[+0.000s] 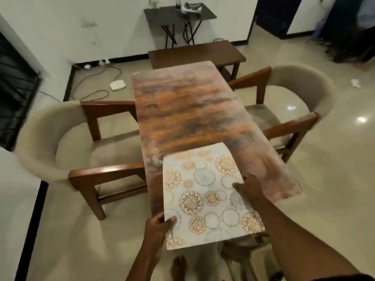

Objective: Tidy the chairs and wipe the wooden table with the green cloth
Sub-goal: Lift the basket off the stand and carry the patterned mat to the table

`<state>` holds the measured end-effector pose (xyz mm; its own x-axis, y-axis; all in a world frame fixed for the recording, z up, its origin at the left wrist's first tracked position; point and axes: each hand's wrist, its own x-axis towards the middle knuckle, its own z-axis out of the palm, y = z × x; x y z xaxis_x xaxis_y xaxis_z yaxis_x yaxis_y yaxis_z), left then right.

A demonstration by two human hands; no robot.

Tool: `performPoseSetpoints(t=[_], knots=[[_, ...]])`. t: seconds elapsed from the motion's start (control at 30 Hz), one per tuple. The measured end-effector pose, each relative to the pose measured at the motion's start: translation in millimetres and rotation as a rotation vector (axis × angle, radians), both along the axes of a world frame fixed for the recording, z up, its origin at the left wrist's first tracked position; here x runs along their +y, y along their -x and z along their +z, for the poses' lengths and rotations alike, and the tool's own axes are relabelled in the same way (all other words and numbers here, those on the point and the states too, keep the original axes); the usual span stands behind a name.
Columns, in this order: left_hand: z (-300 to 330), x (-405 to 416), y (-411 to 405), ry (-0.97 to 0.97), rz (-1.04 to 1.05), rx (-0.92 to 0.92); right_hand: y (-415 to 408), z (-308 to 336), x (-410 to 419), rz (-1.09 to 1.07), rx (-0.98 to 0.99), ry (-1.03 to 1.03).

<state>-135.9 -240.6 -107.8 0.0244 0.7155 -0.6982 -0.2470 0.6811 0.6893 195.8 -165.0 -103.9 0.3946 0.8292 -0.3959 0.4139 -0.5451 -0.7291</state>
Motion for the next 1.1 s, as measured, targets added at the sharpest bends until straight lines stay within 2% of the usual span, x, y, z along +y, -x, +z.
performPoseSetpoints(t=[0.1,0.2,0.27,0.47,0.6,0.63,0.8,0.93,1.1], knots=[[-7,17,29,0.076,0.009,-0.045,14,-13,3,0.055,-0.047,-0.032],[-12,39,39,0.127,0.008,0.008,15,-32,5,0.107,-0.129,-0.041],[-12,53,36,0.160,-0.005,0.048,14,-29,12,0.137,-0.113,-0.047],[-11,102,9,0.056,0.017,0.170,-7,-8,60,0.225,-0.133,-0.083],[-13,156,0,-0.041,0.141,0.306,-47,-29,110,0.069,-0.247,-0.245],[-16,172,1,-0.065,0.179,0.342,-58,-24,125,0.042,-0.246,-0.228],[-8,253,13,-0.141,0.360,0.518,-132,-1,223,0.034,-0.298,-0.333],[-30,313,33,-0.130,0.389,0.583,-176,-21,293,0.028,-0.302,-0.223],[-83,380,42,-0.146,0.340,0.721,-201,-91,361,-0.006,-0.289,-0.169]])
